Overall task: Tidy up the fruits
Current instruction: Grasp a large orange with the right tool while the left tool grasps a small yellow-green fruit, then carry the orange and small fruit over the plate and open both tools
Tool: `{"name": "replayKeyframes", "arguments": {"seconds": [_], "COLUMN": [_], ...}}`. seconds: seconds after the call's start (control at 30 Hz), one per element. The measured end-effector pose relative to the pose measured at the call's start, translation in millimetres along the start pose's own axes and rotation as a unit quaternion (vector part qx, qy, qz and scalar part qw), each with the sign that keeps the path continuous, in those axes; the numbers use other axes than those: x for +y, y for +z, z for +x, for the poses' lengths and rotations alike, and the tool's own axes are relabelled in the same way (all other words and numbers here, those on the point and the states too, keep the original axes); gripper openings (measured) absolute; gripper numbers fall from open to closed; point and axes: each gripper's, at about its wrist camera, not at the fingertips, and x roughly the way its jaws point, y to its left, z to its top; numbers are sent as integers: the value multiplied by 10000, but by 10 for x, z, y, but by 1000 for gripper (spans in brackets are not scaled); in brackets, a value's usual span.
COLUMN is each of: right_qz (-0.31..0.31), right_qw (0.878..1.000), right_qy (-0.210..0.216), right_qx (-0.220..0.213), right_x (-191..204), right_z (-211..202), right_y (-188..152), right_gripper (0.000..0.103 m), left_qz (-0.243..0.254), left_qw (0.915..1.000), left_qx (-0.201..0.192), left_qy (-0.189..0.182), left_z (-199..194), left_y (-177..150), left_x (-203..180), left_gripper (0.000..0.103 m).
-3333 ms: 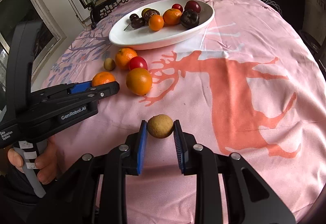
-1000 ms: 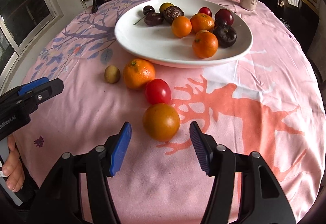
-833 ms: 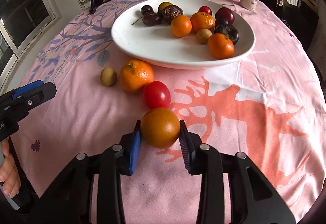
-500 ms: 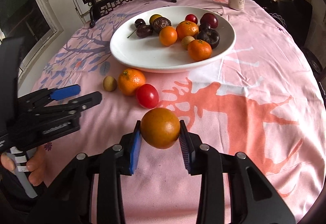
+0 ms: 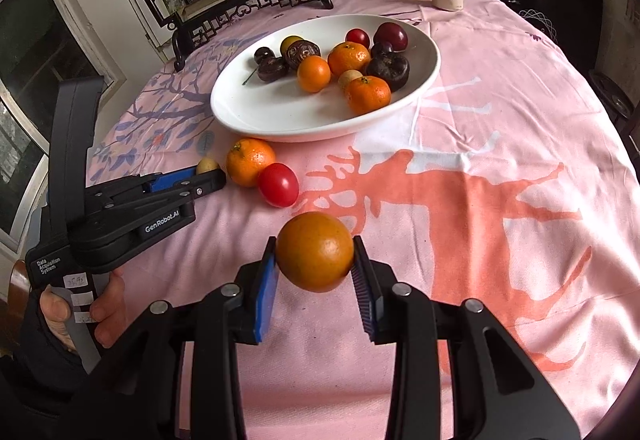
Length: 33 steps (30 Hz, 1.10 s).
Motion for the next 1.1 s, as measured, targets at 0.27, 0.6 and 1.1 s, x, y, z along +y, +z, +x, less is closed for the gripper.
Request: {"name": "replayKeyframes", "arguments": {"seconds": [0.27,0.6,1.1], "right_qz": [-39,-404,-330], "right_qw": [10000,9986,9951], "right_qy": [-34,-270,-902], "right_qx": [-17,-204,-256], "right_x": [10,68,-237], "right_z": [13,41,733], "right_y": [49,434,1386], "right_gripper": [36,36,35], "left_qz": [-243,-145,-143], "left_qw": [9983,9990,9990], "left_qx": [-395,-396,128], "left_qy": [-355,-144,407], "left_z": [-483,-590,394], "left_y": [-38,425,1271], "left_x": [55,96,53], "left_gripper": [26,26,26]}}
